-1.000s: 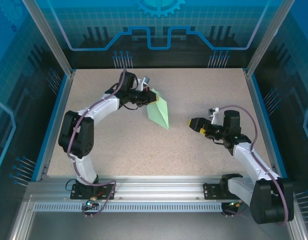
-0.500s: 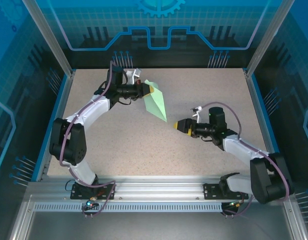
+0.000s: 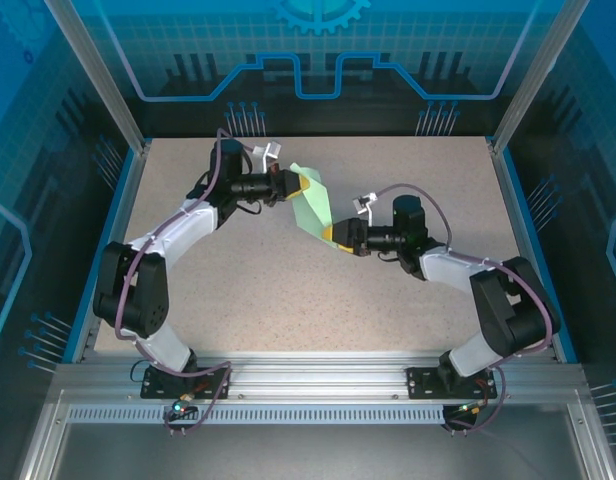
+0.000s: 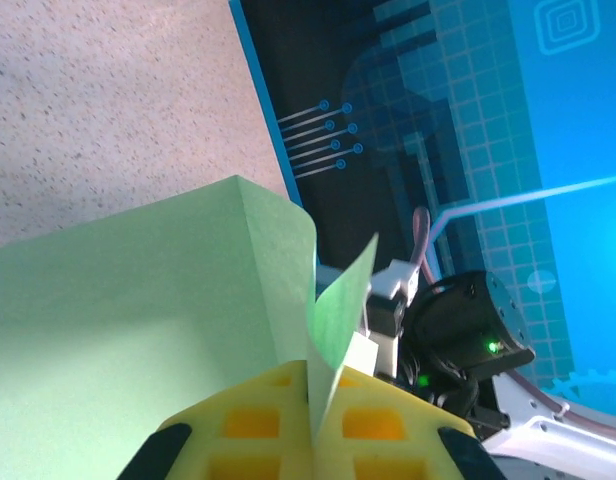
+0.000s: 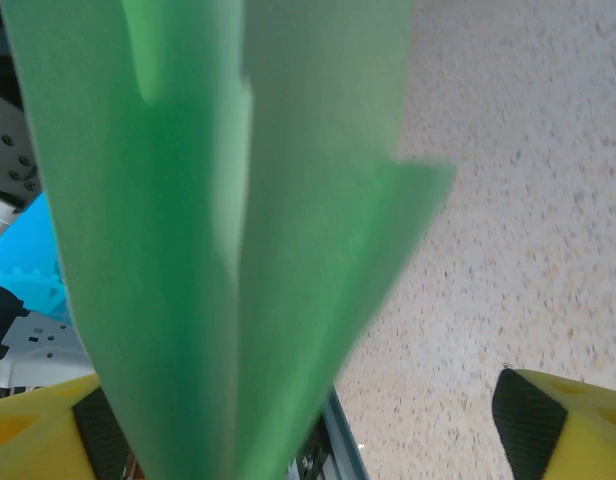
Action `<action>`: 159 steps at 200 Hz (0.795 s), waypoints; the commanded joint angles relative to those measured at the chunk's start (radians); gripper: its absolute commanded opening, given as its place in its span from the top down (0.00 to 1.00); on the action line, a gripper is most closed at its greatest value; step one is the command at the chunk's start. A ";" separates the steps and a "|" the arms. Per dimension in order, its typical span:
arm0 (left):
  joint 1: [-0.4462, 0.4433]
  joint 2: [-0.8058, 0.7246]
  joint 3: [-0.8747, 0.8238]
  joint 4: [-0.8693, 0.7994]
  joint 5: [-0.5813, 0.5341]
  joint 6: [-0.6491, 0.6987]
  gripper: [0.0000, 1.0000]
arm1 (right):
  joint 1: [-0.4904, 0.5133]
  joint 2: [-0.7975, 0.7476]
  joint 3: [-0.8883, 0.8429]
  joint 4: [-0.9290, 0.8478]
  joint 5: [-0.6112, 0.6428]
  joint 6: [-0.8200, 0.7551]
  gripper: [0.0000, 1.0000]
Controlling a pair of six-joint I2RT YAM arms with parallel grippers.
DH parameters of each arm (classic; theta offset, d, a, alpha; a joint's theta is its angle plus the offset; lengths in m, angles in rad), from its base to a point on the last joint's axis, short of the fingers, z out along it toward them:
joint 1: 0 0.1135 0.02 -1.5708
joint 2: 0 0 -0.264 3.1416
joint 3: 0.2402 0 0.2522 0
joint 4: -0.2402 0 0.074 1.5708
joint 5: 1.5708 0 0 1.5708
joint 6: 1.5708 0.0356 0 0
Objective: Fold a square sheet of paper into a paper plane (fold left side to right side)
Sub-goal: Turn over the paper at the center of the table.
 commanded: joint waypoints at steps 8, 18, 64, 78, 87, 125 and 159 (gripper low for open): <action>-0.033 -0.021 -0.016 0.045 0.056 -0.011 1.00 | 0.011 0.021 0.076 0.094 -0.044 0.056 0.14; -0.039 -0.021 -0.018 0.044 0.056 -0.010 1.00 | 0.009 0.025 0.090 0.093 -0.046 0.058 0.17; -0.046 -0.018 -0.035 0.050 0.063 -0.012 1.00 | -0.024 0.011 0.099 0.097 -0.030 0.068 0.37; -0.050 -0.019 -0.042 0.052 0.062 -0.012 1.00 | -0.031 0.003 0.097 0.092 -0.027 0.065 0.43; -0.050 -0.017 -0.046 0.053 0.062 -0.010 1.00 | -0.036 -0.004 0.096 0.087 -0.024 0.062 0.47; -0.056 -0.005 -0.056 0.064 0.065 -0.015 1.00 | -0.039 -0.020 0.094 0.060 -0.021 0.046 0.66; -0.056 -0.009 -0.058 0.019 0.043 0.022 0.82 | -0.042 -0.049 0.107 -0.065 0.010 -0.033 0.83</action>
